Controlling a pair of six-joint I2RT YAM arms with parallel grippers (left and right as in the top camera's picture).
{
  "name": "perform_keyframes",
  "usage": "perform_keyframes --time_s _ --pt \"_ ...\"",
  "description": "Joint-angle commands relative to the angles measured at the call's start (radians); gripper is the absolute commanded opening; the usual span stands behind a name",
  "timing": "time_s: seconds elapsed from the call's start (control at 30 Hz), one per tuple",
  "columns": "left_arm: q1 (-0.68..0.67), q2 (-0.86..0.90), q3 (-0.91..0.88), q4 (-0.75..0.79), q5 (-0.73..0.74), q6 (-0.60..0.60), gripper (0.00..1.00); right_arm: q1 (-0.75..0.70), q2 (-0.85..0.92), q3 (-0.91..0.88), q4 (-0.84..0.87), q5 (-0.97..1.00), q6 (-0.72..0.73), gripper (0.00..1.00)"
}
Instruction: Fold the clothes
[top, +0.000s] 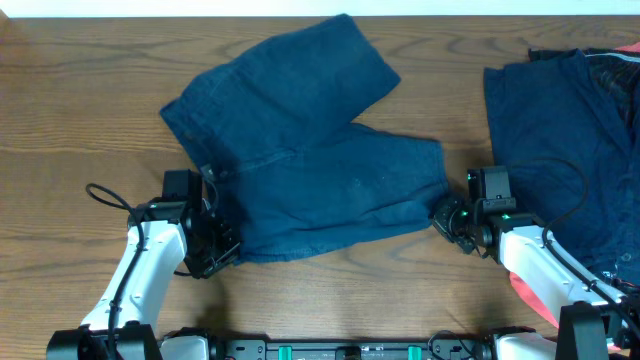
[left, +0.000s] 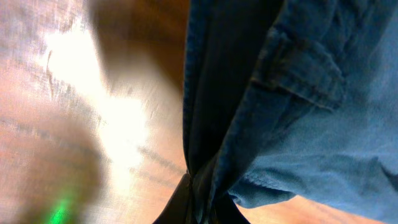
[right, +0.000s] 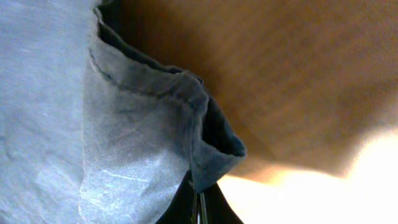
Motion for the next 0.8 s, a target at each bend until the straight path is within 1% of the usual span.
perform_keyframes --time_s 0.0,0.07,0.13,0.23,0.4,0.53,0.6,0.67,0.77 --pt "0.004 -0.021 0.009 -0.041 0.055 0.096 0.06 0.003 -0.032 0.044 -0.014 0.038 -0.146 0.01" --pt "0.004 -0.046 0.011 -0.082 0.113 0.126 0.06 -0.010 -0.071 0.093 -0.069 0.039 -0.196 0.01" --pt "-0.008 -0.088 0.011 -0.127 0.162 0.152 0.06 -0.036 -0.119 0.166 -0.161 0.058 -0.225 0.01" --pt "-0.047 -0.162 0.011 -0.188 0.168 0.155 0.06 -0.081 -0.185 0.276 -0.290 0.100 -0.262 0.01" --pt "-0.162 -0.330 0.011 -0.274 0.177 0.145 0.06 -0.152 -0.268 0.455 -0.446 0.110 -0.369 0.01" --pt "-0.269 -0.473 0.011 -0.340 0.198 0.094 0.06 -0.160 -0.276 0.586 -0.512 0.109 -0.488 0.01" --pt "-0.305 -0.547 0.011 -0.343 0.197 0.082 0.06 -0.146 -0.267 0.641 -0.514 0.106 -0.547 0.01" --pt "-0.312 -0.611 0.012 -0.313 0.182 0.056 0.06 -0.120 -0.246 0.692 -0.499 0.106 -0.600 0.01" --pt "-0.310 -0.696 0.018 -0.205 0.132 -0.044 0.06 -0.063 -0.173 0.779 -0.465 0.108 -0.664 0.01"
